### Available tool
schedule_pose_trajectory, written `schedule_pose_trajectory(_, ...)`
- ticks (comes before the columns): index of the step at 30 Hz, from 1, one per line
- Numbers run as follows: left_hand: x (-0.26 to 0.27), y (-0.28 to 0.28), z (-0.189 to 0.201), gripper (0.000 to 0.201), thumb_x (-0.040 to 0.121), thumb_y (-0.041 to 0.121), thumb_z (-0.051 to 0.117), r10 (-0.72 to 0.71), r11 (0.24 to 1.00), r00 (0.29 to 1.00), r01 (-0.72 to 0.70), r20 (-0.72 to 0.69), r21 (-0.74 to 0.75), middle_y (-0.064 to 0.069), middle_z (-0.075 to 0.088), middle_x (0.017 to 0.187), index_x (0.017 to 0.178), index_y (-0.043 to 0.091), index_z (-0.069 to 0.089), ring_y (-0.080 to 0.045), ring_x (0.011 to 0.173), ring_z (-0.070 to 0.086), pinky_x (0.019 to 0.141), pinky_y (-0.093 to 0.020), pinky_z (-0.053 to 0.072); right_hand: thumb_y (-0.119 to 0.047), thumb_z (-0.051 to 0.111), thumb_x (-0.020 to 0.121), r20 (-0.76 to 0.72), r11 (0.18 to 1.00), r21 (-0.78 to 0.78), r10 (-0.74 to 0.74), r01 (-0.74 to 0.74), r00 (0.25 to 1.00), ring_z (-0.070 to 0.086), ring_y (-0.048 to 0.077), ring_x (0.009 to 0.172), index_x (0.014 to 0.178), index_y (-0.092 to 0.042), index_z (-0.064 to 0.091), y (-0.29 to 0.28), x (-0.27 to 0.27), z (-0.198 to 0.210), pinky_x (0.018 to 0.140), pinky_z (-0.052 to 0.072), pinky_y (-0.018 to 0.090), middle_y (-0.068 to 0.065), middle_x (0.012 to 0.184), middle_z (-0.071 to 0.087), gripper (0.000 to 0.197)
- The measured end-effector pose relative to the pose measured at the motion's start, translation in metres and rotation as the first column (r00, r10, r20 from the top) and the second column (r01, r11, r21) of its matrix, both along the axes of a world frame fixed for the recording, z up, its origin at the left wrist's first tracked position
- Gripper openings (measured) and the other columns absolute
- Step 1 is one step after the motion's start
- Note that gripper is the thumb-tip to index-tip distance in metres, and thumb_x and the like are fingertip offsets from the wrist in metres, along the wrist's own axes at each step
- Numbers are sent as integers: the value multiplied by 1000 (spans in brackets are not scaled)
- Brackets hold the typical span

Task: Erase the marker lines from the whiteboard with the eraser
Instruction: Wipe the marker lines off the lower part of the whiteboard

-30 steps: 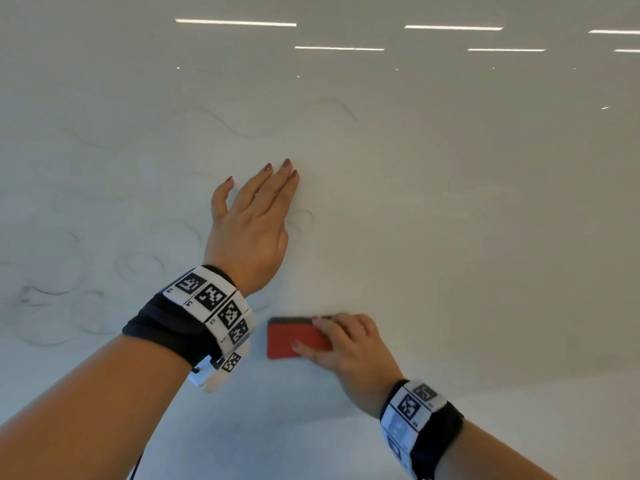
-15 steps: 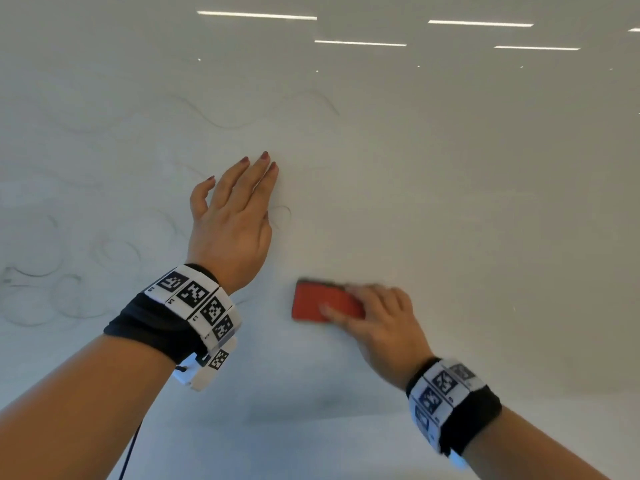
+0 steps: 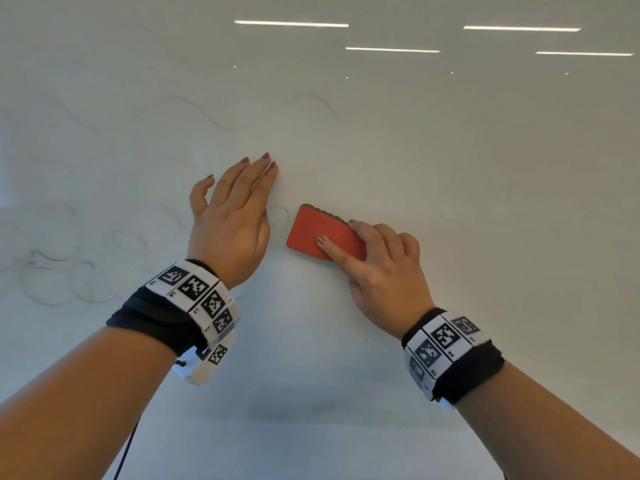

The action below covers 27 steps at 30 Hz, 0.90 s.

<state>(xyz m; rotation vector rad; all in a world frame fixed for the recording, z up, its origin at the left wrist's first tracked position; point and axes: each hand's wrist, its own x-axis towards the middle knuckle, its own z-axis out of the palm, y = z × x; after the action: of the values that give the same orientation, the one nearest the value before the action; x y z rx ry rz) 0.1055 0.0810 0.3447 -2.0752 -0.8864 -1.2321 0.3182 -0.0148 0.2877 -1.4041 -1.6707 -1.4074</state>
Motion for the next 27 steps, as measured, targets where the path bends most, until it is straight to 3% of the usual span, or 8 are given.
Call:
schedule_pose_trajectory(4,-3,1,2,58,87,18,37,14,1000,1000,-14,-27,12,4,30,152,145,19,34,-15,139,26,109,-42,13,-17,64,81,-159,992,114,-28,46,987,42,33,106,137,-32,49,0,1,24,82,32,45,14,127,48,60)
schedule_pose_trajectory(9,-8,5,6,56,88,20,37,8,1000,999,-7,-34,22,4,29,152,144,20,34,-16,139,26,109,-44,12,-21,57,88,-330,982,162,-42,101,943,40,35,111,141,-31,42,6,-14,83,84,33,47,18,130,45,56)
schedule_pose_trajectory(13,-21,15,15,56,89,21,37,18,999,1000,-19,19,28,4,29,152,145,17,33,-17,139,26,109,-44,13,-18,59,86,-367,976,166,-73,142,927,43,36,109,143,-29,39,18,-38,112,83,34,46,18,128,46,61)
schedule_pose_trajectory(16,-27,23,17,56,88,20,38,13,999,998,-16,68,41,1,32,151,143,13,34,-19,137,30,108,-45,13,-17,61,83,-255,985,138,-64,101,965,42,34,105,141,-29,41,28,-54,100,78,32,44,17,127,47,63)
schedule_pose_trajectory(21,-31,27,14,57,86,18,42,2,998,997,-7,81,55,-2,34,149,142,12,35,-19,136,32,109,-43,13,-14,63,78,-102,995,38,-91,95,991,42,33,106,140,-32,45,22,-49,40,79,31,45,16,130,48,66)
schedule_pose_trajectory(24,-34,27,15,58,86,18,41,-1,999,998,-2,62,52,-2,34,149,143,13,35,-19,135,33,109,-43,13,-14,68,78,-91,993,28,-108,111,990,44,33,104,138,-33,48,12,-37,20,80,33,44,15,127,50,66)
schedule_pose_trajectory(27,-38,29,17,58,86,19,38,3,999,999,-4,32,42,-1,33,150,144,14,34,-18,135,33,109,-43,13,-20,65,82,-187,993,72,-82,97,979,45,34,104,139,-32,47,7,-29,36,80,34,45,16,126,48,60)
